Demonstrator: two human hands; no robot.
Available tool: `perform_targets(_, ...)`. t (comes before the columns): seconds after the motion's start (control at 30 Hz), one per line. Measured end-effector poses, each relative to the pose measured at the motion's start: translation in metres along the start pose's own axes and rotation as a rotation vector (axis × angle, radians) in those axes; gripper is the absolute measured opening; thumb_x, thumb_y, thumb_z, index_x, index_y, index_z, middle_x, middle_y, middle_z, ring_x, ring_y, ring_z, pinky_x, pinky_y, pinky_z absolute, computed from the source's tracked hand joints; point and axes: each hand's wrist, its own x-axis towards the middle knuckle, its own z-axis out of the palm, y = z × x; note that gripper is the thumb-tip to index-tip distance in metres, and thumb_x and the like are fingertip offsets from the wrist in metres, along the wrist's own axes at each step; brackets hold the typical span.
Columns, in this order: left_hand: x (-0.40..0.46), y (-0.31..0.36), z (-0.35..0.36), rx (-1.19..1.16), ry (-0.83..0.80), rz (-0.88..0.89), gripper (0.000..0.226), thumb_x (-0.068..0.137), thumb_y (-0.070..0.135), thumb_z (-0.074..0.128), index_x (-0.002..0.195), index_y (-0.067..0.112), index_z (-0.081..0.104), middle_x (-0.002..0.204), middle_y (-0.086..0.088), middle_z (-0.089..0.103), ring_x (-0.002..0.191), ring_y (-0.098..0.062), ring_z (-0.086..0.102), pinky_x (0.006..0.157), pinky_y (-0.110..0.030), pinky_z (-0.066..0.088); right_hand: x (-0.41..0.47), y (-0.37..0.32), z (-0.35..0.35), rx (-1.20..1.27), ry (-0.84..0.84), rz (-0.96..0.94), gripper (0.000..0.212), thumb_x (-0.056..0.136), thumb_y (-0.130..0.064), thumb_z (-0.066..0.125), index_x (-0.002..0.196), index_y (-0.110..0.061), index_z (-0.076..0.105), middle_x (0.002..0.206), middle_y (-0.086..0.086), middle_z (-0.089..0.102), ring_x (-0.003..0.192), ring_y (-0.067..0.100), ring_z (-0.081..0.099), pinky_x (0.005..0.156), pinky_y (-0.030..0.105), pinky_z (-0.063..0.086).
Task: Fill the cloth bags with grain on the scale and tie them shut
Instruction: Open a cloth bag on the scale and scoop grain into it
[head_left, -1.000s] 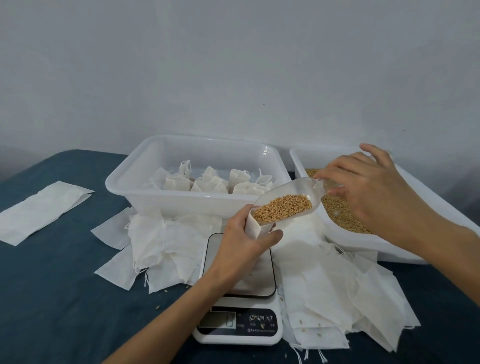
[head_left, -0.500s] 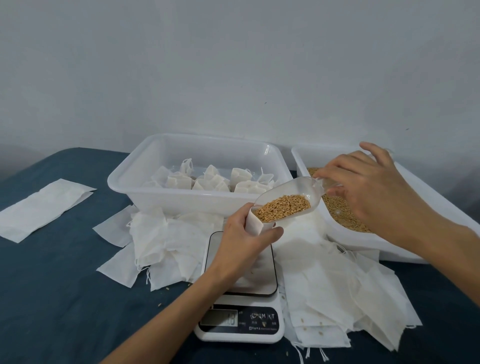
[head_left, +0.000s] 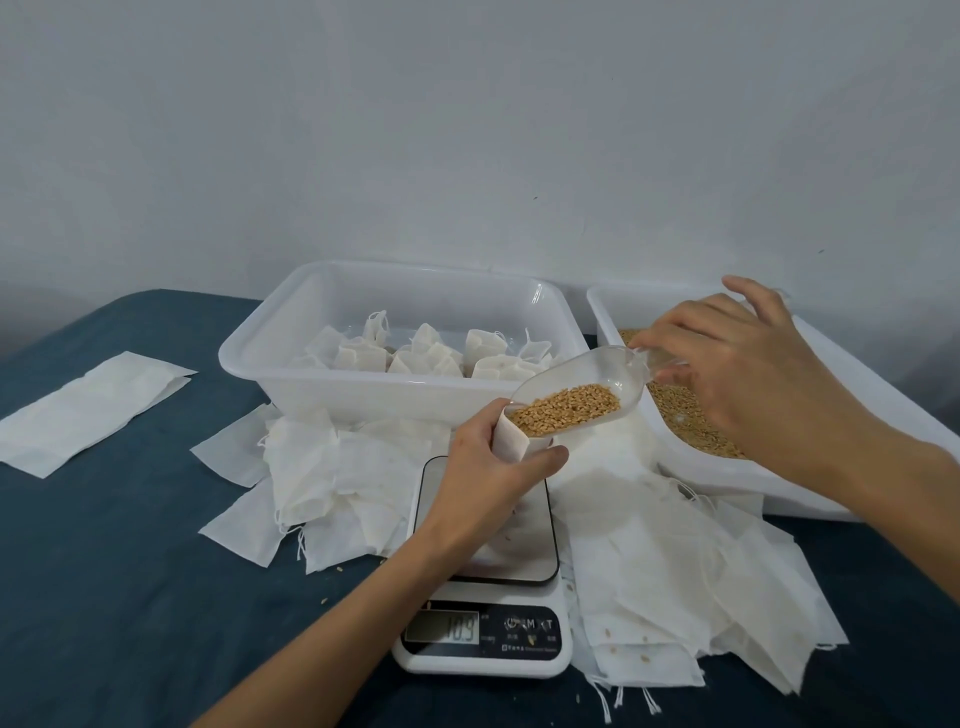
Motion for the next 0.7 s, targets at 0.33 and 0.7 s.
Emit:
perform_targets(0.33,0.0000,0.0007,-0.0007,0.010,0.004,-0.006,0.024,0.082,0.019,0.084,0.101,0.026,0.071,0.093,0.011,0.077,0.080,-0.001,0.069,0.065,-0.009,0.048,0.0006,-0.0011,-0.0028,0.000,-0.004,0.005,0.029,0.081,0.001,0.077,0.108,-0.009,0.074,0.098,0.007,0.069,0.092,0.034,0.066,0.108,0.061,0.035)
perform_targets(0.7,0.0003,0.0011,-0.0009,0.013,0.003,-0.009,0.027,0.083,0.015,0.085,0.104,0.022,0.070,0.095,0.011,0.077,0.083,-0.002,0.071,0.068,-0.009,0.049,0.0012,-0.0054,-0.0061,0.013,-0.031,0.018,0.030,0.081,0.005,0.074,0.109,-0.007,0.074,0.099,0.009,0.070,0.093,0.036,0.066,0.109,0.062,0.034)
